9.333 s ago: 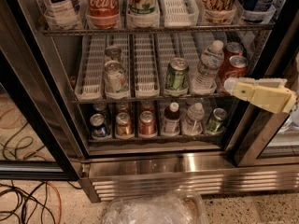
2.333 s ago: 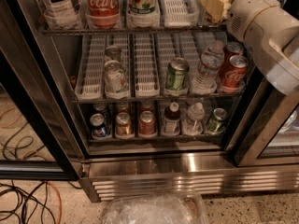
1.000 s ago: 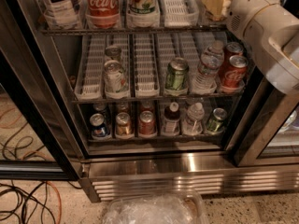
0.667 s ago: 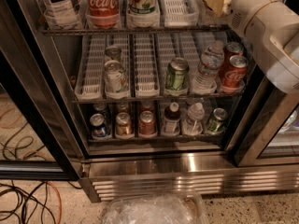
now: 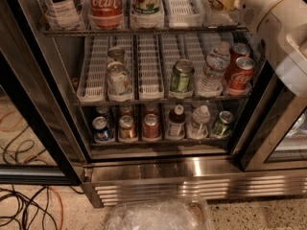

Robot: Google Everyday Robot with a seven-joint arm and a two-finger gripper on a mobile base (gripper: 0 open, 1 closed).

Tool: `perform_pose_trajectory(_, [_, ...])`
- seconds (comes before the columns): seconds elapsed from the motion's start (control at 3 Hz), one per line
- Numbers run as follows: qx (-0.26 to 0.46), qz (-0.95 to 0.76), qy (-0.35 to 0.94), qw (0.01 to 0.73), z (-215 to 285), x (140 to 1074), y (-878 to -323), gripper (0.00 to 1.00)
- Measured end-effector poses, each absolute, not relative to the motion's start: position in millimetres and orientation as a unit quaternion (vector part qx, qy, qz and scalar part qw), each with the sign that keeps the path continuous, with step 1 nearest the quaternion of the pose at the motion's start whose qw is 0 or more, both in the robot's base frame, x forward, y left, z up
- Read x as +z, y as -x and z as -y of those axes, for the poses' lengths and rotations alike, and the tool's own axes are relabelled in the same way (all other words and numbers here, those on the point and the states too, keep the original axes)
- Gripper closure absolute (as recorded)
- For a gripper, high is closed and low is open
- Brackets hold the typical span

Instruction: Pick orange can from top shelf of fridge

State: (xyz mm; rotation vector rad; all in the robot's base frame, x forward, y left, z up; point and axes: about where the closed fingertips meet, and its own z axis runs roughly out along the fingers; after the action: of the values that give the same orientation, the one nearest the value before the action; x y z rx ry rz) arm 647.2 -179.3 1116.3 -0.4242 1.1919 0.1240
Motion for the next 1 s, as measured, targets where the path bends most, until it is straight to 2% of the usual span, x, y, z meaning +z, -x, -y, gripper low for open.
perform_pose_trajectory(1.0, [0.12,-0.589,0.217,0.77,157.2,1094.2,-598.2,1.0])
